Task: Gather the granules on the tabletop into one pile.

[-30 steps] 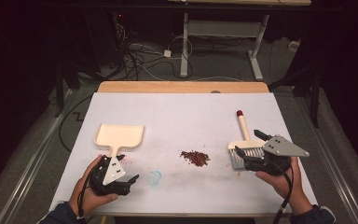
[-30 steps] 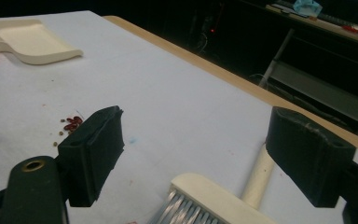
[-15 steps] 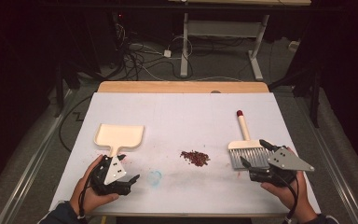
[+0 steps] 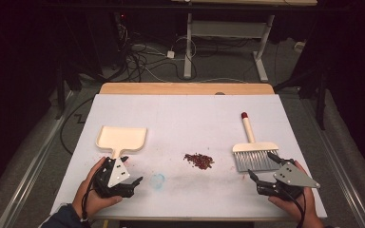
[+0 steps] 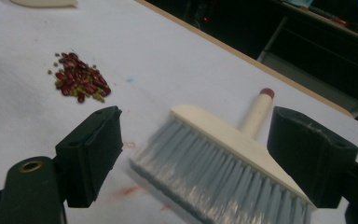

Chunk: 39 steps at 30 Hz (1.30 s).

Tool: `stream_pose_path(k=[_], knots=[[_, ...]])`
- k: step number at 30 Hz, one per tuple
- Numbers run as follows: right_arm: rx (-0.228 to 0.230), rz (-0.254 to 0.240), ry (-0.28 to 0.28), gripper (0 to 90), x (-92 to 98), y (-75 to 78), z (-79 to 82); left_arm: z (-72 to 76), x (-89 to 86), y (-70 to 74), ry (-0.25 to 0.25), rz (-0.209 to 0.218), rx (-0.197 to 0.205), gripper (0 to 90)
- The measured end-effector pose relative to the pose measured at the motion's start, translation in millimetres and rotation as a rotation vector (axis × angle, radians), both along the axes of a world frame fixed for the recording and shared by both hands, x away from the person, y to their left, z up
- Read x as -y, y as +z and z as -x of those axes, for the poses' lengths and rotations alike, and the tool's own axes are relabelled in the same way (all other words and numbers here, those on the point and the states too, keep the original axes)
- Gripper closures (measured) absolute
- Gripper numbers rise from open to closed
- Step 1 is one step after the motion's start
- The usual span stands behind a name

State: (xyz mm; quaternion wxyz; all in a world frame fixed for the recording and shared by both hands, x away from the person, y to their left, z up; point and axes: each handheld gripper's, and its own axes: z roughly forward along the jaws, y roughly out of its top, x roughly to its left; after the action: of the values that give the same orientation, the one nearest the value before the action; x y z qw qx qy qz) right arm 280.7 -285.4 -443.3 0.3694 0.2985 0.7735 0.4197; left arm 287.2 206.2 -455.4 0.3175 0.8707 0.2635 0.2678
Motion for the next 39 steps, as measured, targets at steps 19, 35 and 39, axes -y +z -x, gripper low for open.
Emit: stream_pose_path(k=[19,35,39], knots=[[-0.046,0.009,0.03,17.9,3.8,-14.9,6.9,-2.2,0.3,-2.5,0.01,-0.003,0.01,18.5],[-0.045,0.034,0.046,17.7,-3.9,-14.1,8.7,-0.7,0.6,-2.6,0.006,-0.007,0.01,18.5],[-0.039,0.025,0.047,17.7,-3.1,-12.2,9.0,-0.6,0.4,-2.8,0.005,-0.01,0.008,18.5]])
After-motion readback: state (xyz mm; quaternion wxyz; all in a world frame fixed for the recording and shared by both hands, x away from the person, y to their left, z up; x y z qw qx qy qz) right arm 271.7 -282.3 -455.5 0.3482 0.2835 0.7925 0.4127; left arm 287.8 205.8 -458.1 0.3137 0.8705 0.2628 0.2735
